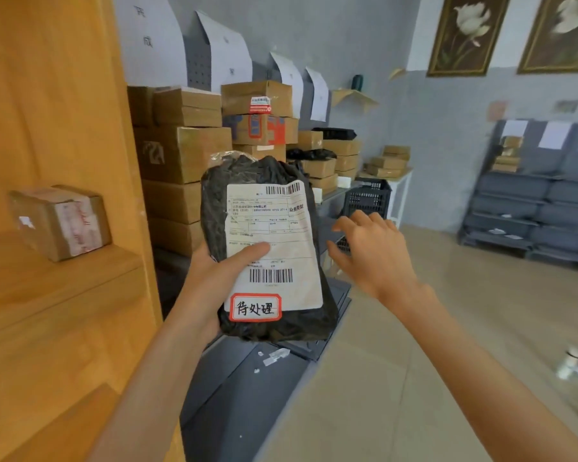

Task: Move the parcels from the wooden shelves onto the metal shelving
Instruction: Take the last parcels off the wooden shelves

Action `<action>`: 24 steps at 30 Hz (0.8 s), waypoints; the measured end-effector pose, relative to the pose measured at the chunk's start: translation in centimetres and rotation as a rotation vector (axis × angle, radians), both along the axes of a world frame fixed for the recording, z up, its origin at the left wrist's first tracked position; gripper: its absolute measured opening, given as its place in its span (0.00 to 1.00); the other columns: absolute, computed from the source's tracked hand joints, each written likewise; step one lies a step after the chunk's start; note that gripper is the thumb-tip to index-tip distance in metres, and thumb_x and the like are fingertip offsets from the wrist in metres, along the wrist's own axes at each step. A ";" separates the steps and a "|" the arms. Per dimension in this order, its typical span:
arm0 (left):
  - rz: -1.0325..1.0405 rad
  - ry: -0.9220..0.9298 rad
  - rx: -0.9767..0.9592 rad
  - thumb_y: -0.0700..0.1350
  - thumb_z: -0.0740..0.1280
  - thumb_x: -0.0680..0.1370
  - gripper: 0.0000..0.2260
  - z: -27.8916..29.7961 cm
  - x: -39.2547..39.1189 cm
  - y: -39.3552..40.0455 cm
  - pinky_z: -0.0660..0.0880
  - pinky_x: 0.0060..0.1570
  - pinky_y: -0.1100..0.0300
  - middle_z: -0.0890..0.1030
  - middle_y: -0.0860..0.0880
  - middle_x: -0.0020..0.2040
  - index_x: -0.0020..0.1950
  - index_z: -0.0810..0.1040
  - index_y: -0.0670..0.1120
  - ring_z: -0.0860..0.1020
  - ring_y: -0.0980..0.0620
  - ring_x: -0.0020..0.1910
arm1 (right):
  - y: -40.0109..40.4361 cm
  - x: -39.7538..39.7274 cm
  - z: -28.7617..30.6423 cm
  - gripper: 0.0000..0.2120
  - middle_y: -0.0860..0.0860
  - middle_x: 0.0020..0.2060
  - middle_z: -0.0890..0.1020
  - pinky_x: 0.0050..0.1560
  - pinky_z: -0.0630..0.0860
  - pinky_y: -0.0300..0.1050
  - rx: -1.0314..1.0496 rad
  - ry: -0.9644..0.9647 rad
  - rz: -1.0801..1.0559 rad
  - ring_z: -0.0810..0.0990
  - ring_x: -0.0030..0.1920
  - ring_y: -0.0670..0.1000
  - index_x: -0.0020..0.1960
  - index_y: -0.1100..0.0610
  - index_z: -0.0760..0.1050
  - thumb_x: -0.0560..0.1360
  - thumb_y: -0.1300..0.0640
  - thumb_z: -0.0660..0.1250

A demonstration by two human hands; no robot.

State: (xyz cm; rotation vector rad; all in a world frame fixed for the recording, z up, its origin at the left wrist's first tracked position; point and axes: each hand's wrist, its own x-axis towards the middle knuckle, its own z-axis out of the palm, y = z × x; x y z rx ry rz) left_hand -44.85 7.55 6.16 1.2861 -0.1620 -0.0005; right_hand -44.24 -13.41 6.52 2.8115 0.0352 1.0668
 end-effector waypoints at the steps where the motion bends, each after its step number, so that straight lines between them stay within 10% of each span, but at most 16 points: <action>1: -0.024 -0.002 0.002 0.40 0.73 0.71 0.13 0.0 1.1 -1.6 0.79 0.29 0.61 0.85 0.52 0.43 0.53 0.78 0.54 0.84 0.53 0.37 | -1.6 0.8 -0.1 0.16 0.55 0.52 0.79 0.55 0.70 0.52 0.008 0.002 -0.013 0.76 0.54 0.59 0.60 0.57 0.76 0.78 0.49 0.62; 24: -0.355 -0.045 0.008 0.38 0.72 0.72 0.14 0.5 33.9 -32.1 0.81 0.37 0.56 0.85 0.48 0.48 0.57 0.80 0.48 0.84 0.49 0.44 | -30.9 27.5 -0.8 0.15 0.53 0.50 0.79 0.53 0.70 0.49 0.075 0.048 -0.242 0.77 0.51 0.56 0.58 0.56 0.77 0.78 0.47 0.62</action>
